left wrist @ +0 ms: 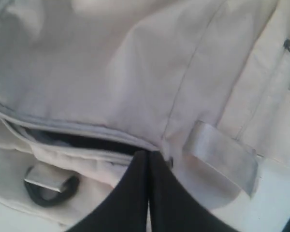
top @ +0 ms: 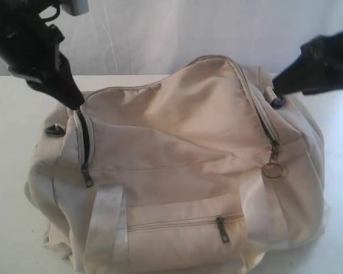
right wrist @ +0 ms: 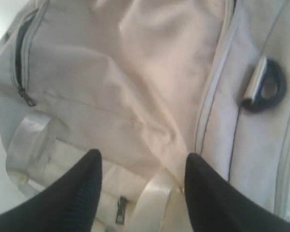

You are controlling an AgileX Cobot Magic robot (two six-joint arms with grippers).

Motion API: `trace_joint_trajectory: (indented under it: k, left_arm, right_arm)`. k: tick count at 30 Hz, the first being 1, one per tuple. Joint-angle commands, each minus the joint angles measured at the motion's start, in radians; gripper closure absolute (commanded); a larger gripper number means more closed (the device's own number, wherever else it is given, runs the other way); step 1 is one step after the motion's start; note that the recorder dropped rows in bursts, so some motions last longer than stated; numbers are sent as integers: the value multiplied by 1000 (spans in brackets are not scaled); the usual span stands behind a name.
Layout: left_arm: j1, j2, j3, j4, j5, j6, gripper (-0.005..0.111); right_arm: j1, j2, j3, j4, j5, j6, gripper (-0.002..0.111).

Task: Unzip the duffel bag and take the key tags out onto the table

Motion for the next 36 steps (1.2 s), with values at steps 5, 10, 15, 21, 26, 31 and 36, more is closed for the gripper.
trace_joint_trajectory:
  k: [5,10,15,21,26,31,36]
  left_arm:
    - [3,-298,330,-7,-114,-56,107]
    - [3,-432,502,-4,-233,-120,107]
    - [3,-488,642,-4,-248,-128,107]
    - [3,-496,719,-25,-282,-141,107]
    - [3,-496,738,-48,-347,-139,107]
    - [3,-496,738,-48,-360,-131,107]
    - [3,-496,738,-48,-382,-131,107]
  right_arm:
    - [61,368,-444,-27,40,-67,60]
    - [150,603,-737,-166,123,-48,59]
    - [205,764,-938,-209,133,-161,45]
    - [273,844,-948,-323,133,-345,37]
    - [297,890,-948,-438,122,-385,37]
    - [297,906,-948,-414,127,-385,38]
    - [297,904,-948,-310,133,-373,72]
